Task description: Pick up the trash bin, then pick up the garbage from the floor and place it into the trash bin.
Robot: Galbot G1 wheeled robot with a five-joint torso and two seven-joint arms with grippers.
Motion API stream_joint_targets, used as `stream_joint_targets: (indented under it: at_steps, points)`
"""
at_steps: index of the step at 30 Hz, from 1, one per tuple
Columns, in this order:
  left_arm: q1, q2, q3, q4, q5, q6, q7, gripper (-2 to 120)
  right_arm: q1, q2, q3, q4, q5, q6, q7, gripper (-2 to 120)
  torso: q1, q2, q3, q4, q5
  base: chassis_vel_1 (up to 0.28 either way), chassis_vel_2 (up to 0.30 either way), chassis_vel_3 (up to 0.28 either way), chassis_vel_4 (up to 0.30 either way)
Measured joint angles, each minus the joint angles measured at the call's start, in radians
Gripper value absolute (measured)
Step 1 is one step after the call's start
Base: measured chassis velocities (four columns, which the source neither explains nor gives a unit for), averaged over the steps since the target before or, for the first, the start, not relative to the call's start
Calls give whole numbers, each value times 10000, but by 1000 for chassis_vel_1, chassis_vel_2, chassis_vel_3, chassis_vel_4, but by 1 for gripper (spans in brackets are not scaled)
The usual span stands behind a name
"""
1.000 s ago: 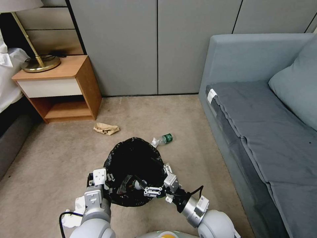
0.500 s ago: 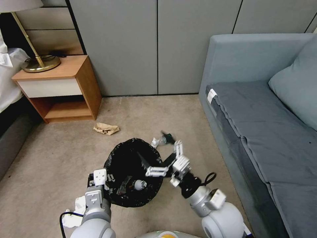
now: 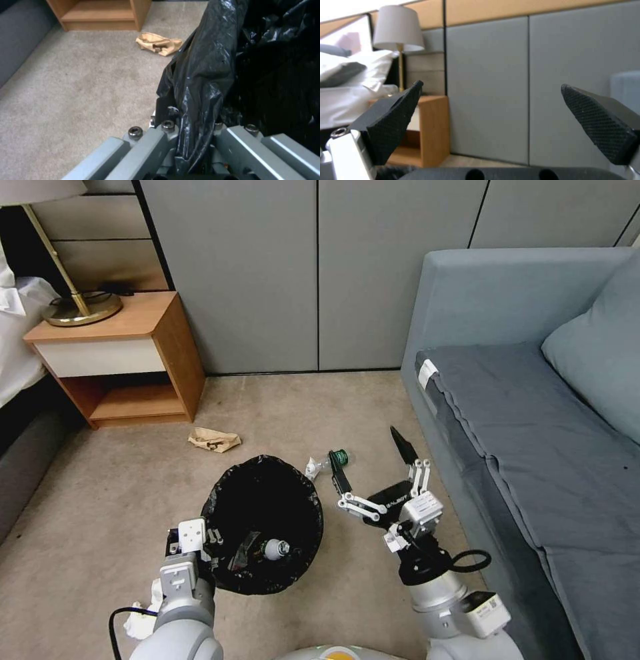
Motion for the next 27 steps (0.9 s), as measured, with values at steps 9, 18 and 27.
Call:
stream_joint_targets:
  at_steps: [9, 18, 27]
  points:
    - [-45, 19, -132, -104, -106, 22, -3, 1, -42, 103, 85, -746, 36, 160, 223, 100, 0, -1, 1, 0, 0, 0, 0, 0, 0]
    - [-59, -36, -182, -110, -79, 23, -13, 1, 84, 135, 149, -1013, 15, 94, 222, 100, 0, 0, 1, 0, 0, 0, 0, 0, 0]
    - [-66, -83, -154, -89, -19, 15, -22, 1, 219, 164, 256, -1085, 23, 54, 65, 100, 0, -1, 0, 0, 0, 0, 0, 0, 0]
